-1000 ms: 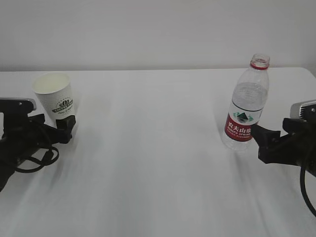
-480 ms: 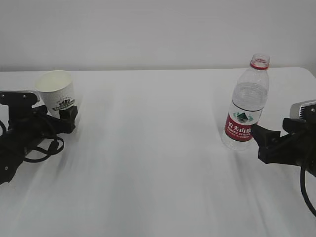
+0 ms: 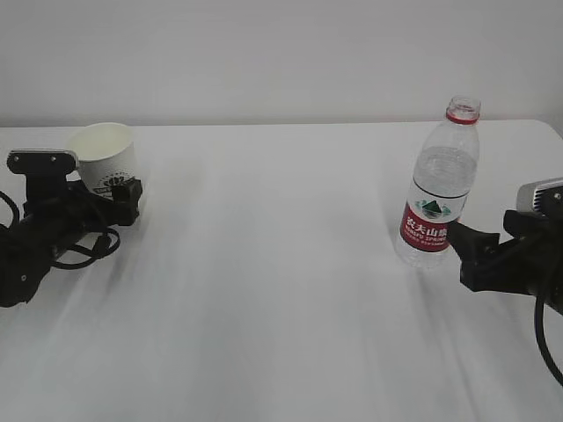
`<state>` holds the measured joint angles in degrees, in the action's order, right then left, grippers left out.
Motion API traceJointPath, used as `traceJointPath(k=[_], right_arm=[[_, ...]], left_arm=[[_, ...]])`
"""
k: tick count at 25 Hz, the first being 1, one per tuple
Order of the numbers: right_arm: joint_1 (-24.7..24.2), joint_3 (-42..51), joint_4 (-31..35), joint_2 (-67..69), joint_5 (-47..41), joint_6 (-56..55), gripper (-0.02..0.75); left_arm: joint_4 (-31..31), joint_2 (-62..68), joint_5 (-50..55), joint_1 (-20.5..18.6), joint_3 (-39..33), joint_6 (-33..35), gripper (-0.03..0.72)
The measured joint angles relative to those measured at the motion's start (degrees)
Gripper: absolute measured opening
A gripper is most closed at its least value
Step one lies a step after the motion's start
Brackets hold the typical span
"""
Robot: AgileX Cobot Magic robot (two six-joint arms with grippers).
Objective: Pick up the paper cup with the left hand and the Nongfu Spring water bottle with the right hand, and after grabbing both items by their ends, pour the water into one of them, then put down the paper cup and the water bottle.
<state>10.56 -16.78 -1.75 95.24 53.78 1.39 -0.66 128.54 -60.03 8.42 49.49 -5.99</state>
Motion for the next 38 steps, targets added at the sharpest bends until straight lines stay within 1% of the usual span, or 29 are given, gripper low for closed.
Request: traceJointPath(k=[6,13,18,21,24,26,34,38], right_arm=[[0.0,0.0,0.0,0.0,0.0,0.0,0.59],[0.0,0.0,0.0,0.0,0.0,0.0,0.59],[0.0,0.0,0.0,0.0,0.0,0.4,0.59],[0.0,0.0,0.0,0.0,0.0,1.0,0.59],[0.0,0.0,0.0,0.0,0.0,1.3,0.59],[0.0,0.0,0.0,0.0,0.0,1.5,0.59],[0.0,0.0,1.8,0.0,0.0,3.1,0.59],[0.0,0.0,1.8,0.0,0.0,3.9,0.59]], left_arm=[[0.7,0.6,1.6,-1.6,2.0,0.0,0.691],[1.2,2.7,4.0,-1.6,5.9,0.0,0.692],[1.2,3.6,4.0,-1.6,7.2,0.0,0.691],[1.3,3.6,4.0,-1.6,7.2,0.0,0.666],[1.5,3.6,4.0,-1.6,7.2,0.0,0.605],[1.8,3.6,4.0,-1.6,7.2,0.0,0.582],[7.2,3.6,3.8,-1.6,7.1,-0.1,0.573],[9.1,1.5,0.8,-1.6,4.0,-0.3,0.573]])
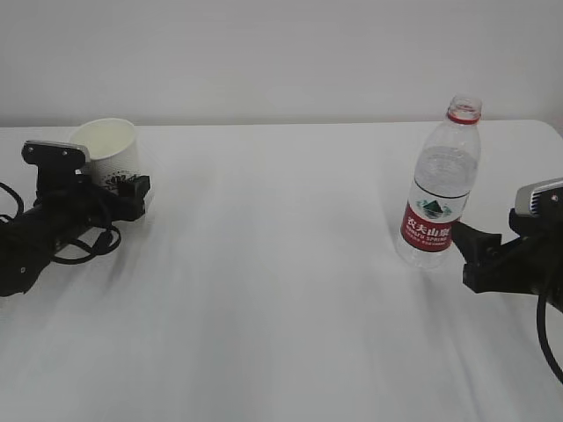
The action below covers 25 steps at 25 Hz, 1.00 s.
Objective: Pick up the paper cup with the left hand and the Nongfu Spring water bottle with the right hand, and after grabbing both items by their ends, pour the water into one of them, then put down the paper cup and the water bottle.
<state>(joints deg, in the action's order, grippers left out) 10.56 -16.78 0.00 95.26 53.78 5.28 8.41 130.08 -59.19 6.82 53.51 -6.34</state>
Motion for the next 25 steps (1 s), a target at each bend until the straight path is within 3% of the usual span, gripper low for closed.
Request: traceJointPath(k=[13,25], right_arm=[[0.0,0.0,0.3,0.0,0.0,0.2,0.59],[0.0,0.0,0.3,0.0,0.0,0.2,0.59]], left_arm=[[7.5,-11.7,-2.2,0.0,-12.3,-1.8,0.571],[20.7,-20.5,-4.1,0.0,-22.0,-7.1,0.571]])
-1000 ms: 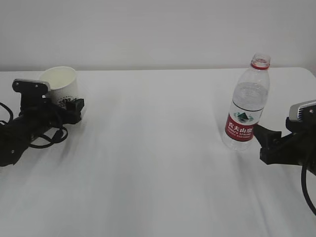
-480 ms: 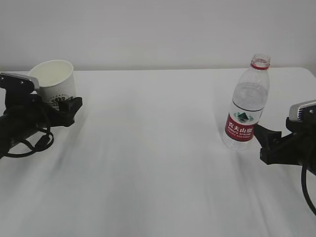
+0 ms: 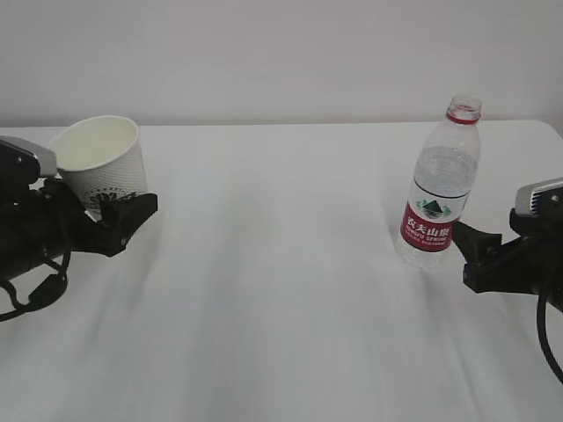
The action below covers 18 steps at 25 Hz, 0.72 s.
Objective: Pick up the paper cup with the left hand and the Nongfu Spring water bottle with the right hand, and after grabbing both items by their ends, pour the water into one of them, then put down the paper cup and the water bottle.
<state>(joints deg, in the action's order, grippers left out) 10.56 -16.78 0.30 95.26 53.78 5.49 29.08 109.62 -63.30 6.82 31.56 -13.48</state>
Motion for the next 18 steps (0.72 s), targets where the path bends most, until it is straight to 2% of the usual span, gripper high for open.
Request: traceJointPath(k=[12,18], right_arm=[[0.0,0.0,-0.3,0.0,0.0,0.0,0.59],[0.0,0.0,-3.6,0.0,0.0,-1.9,0.59]], left_arm=[[10.7,-8.4,-0.1,0.0,-7.5,-3.6,0.571],[15.4,-11.1,-0.6,0.0,-11.0,-4.3,0.571]])
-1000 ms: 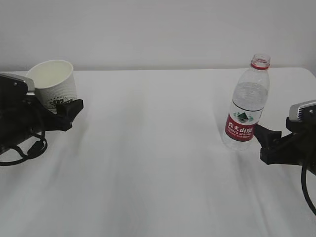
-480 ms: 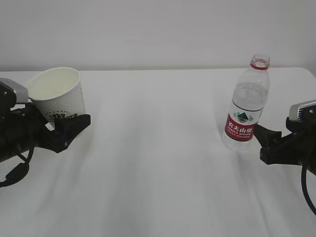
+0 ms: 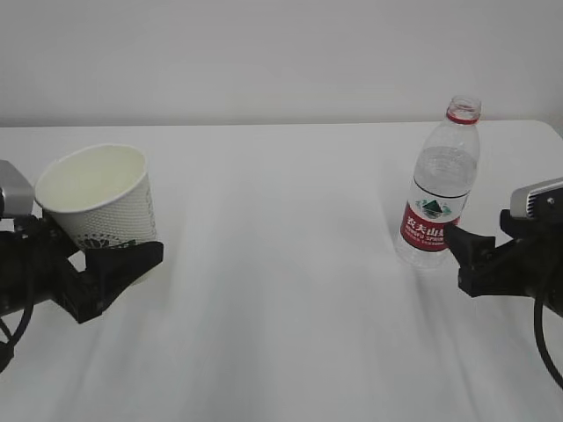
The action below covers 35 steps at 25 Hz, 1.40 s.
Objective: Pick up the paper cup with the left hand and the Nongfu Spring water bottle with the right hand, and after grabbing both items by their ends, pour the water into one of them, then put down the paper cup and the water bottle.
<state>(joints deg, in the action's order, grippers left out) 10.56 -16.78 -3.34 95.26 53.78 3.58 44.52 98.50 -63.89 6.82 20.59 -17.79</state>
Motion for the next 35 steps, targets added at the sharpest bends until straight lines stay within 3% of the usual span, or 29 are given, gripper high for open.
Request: traceJointPath(k=[9,24,35], right_arm=[[0.0,0.0,-5.9,0.0,0.2,-0.3,0.59],[0.0,0.0,-6.5,0.5,4.8,-0.5,0.59],[0.0,-0.1,-5.4,11.5,11.1,-2.2,0.59]], left_arm=[[6.1,-0.4,-1.3,0.0,-1.3,-2.1,0.571],[6.5,-0.4,-1.3,0.0,-1.3,-2.5,0.571],[6.5,-0.4,-1.3,0.0,-1.3,-2.5,0.571]])
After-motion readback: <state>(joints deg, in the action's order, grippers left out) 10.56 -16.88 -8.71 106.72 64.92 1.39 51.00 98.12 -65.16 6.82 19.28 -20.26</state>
